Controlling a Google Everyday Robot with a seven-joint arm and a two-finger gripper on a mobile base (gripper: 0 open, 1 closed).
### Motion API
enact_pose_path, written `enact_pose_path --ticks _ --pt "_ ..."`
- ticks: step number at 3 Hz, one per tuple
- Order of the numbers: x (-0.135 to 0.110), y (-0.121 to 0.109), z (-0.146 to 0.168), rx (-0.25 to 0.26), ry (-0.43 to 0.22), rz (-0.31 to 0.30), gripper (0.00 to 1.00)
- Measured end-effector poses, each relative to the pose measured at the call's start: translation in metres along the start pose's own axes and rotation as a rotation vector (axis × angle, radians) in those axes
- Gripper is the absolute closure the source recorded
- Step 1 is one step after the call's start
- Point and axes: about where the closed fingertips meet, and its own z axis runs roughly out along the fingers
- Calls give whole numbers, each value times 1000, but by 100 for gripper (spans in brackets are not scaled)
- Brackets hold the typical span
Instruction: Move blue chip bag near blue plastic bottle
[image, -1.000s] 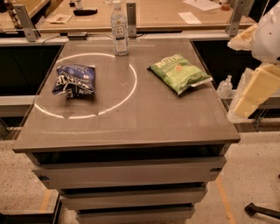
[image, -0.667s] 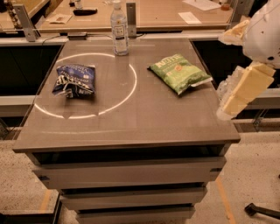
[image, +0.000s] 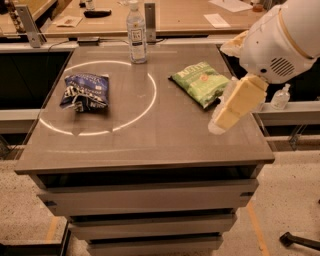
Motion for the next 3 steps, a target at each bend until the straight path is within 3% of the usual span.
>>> enact_pose_path --ticks 1,2,3 --pt "0 0 0 0 0 0 0" --pt "-9 0 10 -9 -41 28 0" --pt "-38 -4 30 -14 -128 34 0"
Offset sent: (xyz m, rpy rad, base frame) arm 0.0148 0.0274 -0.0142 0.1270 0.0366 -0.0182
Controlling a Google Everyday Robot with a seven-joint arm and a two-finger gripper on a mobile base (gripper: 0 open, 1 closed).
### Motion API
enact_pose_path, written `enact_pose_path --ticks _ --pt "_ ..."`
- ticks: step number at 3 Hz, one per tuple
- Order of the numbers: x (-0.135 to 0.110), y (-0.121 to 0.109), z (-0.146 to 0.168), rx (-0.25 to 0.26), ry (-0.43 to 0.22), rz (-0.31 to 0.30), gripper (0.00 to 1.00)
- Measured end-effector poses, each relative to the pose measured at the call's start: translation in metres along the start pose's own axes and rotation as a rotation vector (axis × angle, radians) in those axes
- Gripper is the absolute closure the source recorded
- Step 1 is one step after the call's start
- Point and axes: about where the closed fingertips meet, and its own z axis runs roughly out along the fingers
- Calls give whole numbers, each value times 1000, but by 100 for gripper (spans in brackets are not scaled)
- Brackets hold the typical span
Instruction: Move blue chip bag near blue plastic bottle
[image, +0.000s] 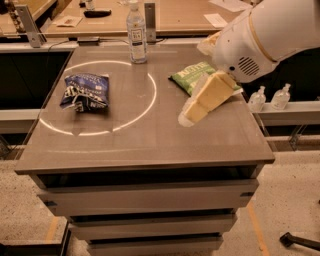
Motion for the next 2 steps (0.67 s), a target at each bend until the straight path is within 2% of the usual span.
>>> enact_pose_path --ticks 1,2 --pt "-30 -7 31 20 -92 -26 0" --pt "-55 -16 72 16 -175 -47 0"
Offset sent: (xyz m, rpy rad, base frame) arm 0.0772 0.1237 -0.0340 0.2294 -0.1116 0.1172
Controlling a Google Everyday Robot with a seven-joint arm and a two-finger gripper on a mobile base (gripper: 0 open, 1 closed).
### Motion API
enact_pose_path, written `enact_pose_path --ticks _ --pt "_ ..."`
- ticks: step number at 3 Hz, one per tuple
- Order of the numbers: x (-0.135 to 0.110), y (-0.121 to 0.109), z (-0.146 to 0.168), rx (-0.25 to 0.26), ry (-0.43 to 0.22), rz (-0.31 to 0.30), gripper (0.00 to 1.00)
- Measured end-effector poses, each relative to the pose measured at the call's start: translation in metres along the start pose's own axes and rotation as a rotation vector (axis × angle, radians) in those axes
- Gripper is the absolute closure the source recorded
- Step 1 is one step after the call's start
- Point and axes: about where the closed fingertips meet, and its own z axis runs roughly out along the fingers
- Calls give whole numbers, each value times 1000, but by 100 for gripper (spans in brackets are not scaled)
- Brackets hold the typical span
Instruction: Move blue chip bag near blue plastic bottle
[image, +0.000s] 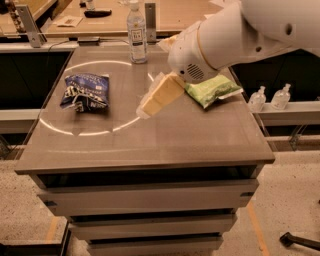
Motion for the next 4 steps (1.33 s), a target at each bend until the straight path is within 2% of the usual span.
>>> enact_pose_path --ticks 1,2,3,4 --pt "-18 -7 58 -82 -62 -9 0" --pt "-28 -1 92 -161 -70 -22 0" --pt "-39 12 129 -228 -59 -62 0" --pt "-51 21 158 -253 -45 -91 0"
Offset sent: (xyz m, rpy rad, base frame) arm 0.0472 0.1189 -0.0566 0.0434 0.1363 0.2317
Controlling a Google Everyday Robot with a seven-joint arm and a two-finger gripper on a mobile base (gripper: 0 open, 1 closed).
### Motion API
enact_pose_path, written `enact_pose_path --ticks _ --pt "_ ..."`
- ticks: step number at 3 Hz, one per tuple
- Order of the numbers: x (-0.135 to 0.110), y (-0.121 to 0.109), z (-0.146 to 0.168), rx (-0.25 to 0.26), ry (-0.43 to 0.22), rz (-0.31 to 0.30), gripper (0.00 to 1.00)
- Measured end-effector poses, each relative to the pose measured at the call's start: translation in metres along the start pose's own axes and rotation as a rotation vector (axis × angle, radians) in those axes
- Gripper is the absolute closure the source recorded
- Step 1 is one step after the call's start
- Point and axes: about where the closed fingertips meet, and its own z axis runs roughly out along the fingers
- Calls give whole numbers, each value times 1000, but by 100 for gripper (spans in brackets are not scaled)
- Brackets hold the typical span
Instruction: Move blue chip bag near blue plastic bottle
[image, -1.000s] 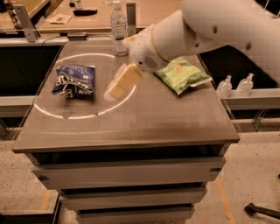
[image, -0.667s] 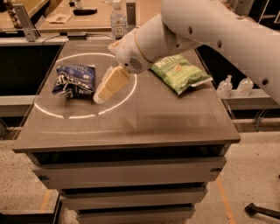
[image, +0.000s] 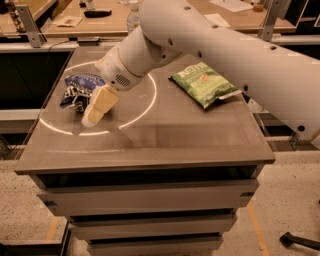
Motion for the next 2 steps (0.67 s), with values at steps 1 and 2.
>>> enact_pose_path --ticks 1,2 --pt "-3 -8 20 24 -11 -1 0" --pt "7 -24 37 57 -28 -8 0"
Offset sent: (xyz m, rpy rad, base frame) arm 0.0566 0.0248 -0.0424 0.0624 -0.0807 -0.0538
